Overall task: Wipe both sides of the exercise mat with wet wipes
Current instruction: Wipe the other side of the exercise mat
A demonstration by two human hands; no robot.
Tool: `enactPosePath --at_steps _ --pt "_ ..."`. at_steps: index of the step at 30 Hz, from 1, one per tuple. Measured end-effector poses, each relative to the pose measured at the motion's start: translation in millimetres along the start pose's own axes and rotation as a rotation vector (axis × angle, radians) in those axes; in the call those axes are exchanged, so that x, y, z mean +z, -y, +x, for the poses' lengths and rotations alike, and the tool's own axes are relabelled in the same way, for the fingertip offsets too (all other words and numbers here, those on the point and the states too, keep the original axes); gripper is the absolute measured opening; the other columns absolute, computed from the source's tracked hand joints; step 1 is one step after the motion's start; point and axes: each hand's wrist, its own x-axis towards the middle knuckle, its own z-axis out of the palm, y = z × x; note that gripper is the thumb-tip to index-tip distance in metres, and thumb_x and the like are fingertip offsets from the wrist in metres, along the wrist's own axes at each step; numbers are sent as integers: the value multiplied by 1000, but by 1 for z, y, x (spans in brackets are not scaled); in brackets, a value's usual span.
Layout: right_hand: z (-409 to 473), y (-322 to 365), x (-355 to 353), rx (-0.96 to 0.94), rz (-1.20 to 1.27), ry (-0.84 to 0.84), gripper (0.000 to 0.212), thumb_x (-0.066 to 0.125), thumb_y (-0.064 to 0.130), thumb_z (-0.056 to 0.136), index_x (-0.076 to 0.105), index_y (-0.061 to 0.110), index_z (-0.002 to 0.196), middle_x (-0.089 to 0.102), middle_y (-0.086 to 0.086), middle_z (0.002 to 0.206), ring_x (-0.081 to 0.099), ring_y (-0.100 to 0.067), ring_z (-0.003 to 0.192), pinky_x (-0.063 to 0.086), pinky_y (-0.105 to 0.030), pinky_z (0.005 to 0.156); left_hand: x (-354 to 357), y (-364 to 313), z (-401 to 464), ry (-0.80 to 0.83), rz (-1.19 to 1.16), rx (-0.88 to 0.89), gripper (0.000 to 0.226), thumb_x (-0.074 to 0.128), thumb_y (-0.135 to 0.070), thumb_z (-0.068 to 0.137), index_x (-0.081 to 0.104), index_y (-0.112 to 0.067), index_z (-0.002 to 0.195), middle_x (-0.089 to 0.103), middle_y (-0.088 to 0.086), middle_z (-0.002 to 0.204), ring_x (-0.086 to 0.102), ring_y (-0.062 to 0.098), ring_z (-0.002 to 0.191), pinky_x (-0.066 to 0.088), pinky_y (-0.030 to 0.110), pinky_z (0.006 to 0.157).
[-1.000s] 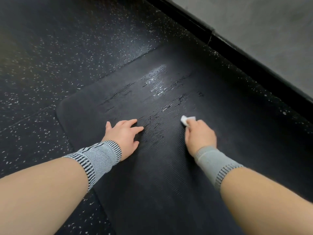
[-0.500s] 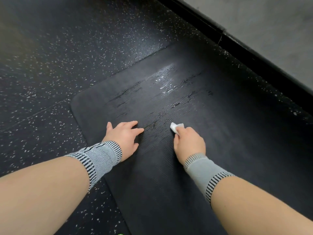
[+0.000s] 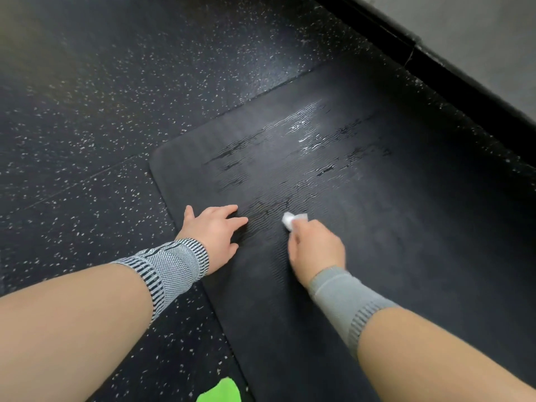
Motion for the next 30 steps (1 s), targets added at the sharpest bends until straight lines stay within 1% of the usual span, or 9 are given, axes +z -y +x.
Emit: enactPosePath --at_steps 4,7,10,15,18,20,23,25,30 --pt "-12 24 15 -345 -87 96 38 37 26 97 45 27 134 56 -3 111 59 -29 98 44 -34 73 1 2 -6 7 3 -13 58 49 -42 98 26 -41 151 15 -13 161 17 14 146 10 62 117" --pt "10 -7 -1 -120 -72 5 36 40 28 95 50 41 127 59 -2 107 60 -28 97 46 -33 77 4 11 -13 11 13 -22 58 49 -43 98 26 -41 151 16 -12 161 18 15 147 10 62 118" --pt "20 -21 -8 149 -42 -93 28 41 31 95 52 26 120 60 -4 108 60 -29 97 46 -35 76 7 24 -19 12 29 -50 58 47 -44 98 25 -40 151 15 -11 161 18 14 147 9 59 119" --pt "-19 47 24 -205 3 28 34 38 26 95 47 27 128 61 -4 102 61 -28 92 43 -32 69 12 35 -25 -7 17 -89 56 45 -43 99 24 -40 152 15 -10 161 18 14 147 10 57 119" --pt "-28 67 35 -430 -68 65 29 57 23 86 61 21 114 61 -2 88 63 -25 77 37 -29 57 15 37 -26 -24 -3 -91 55 43 -38 100 24 -39 152 15 -10 161 18 14 146 10 57 118" --pt "-17 53 29 -365 -110 -13 20 63 22 80 67 22 99 61 -2 81 64 -27 73 38 -28 53 18 40 -27 -27 -7 -95 55 42 -35 101 23 -38 152 14 -10 161 17 14 147 10 58 119" --pt "3 24 10 -125 -126 -15 25 42 30 95 58 22 112 60 -1 100 60 -25 94 42 -31 68 22 48 -30 -15 -2 -113 54 39 -33 102 22 -37 153 13 -9 162 16 14 147 9 57 119" --pt "1 27 15 -73 -93 -73 26 39 33 96 56 21 111 59 -1 100 59 -23 94 37 -29 66 24 53 -32 -6 -2 -130 53 37 -31 103 20 -36 153 11 -10 162 14 14 148 8 57 119" --pt "-47 103 48 -390 -45 46 31 56 23 86 56 15 116 61 -2 91 60 -22 80 35 -28 58 27 60 -35 -6 0 -170 58 38 -22 101 18 -36 154 9 -11 162 13 12 148 6 59 119"
